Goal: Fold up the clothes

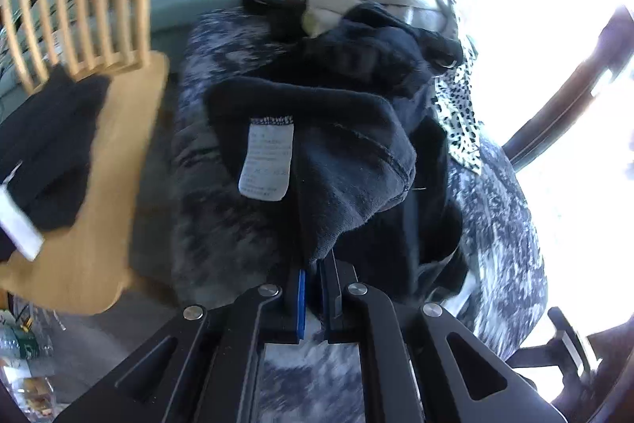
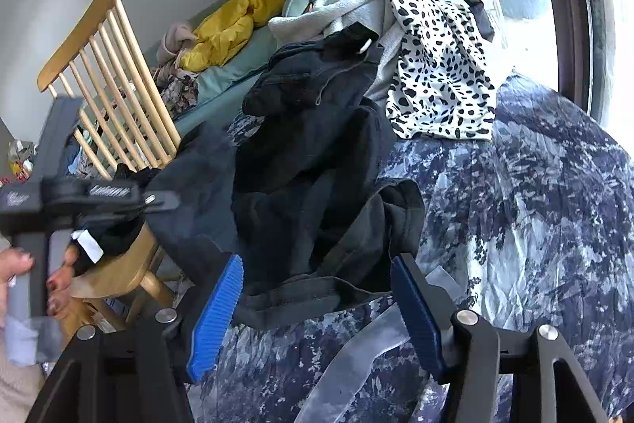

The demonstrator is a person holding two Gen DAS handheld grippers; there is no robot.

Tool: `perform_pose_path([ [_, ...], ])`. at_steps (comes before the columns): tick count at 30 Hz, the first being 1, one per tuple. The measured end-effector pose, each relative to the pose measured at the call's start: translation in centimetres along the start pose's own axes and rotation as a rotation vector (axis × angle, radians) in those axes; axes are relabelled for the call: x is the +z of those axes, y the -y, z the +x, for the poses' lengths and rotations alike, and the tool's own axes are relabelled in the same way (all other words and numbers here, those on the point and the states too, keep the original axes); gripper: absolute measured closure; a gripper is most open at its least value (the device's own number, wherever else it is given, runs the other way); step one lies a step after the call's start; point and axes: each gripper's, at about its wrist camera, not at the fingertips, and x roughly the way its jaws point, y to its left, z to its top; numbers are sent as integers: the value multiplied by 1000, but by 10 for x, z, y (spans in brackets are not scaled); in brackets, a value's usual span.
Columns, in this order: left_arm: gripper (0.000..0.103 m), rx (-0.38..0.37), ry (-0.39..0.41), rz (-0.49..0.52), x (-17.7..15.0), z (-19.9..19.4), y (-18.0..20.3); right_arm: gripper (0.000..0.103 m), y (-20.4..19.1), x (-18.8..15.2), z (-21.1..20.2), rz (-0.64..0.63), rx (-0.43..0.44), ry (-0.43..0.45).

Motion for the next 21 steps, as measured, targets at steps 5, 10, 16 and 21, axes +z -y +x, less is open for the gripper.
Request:
perform_pose_path([
  [5,98,-37,-33,-90,-24,-9,-49,35,9,-1,13,11,-61,-36],
  [10,98,-29,-30,-112,-33,-10,-68,35,50,-12,46,144,-102,-182],
  [16,98,26,-17,-46,-37,-5,-57,35,52,-31,57,153,-96,-231],
  [21,98,-12,-16,-52,-41,-7,-58,35,55,-16,71,177,-38,-222],
])
